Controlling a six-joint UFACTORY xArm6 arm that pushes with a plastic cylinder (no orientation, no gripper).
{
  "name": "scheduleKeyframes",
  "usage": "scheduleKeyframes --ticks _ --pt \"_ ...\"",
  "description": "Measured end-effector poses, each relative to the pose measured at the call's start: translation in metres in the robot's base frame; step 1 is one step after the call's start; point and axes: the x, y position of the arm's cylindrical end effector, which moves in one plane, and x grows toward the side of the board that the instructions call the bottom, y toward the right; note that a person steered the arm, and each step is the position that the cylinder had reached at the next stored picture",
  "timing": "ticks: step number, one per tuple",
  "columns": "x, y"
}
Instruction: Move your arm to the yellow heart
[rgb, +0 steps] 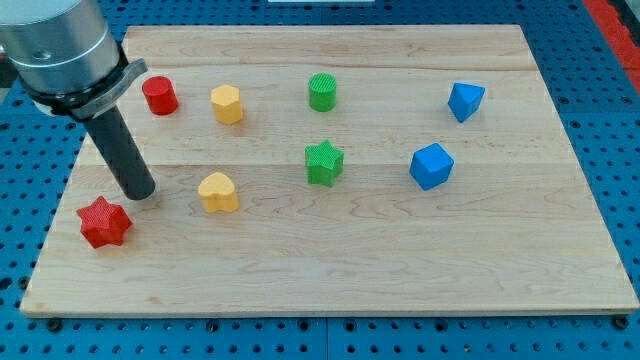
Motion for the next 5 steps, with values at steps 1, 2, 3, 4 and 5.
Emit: scheduleKeyframes --ticks 1,2,3,4,5 --pt "0.016 -0.020" --pt "0.036 -0.033" --pt "0.049 -0.033" --pt "0.030 -0.033" --pt "-0.016 -0.031"
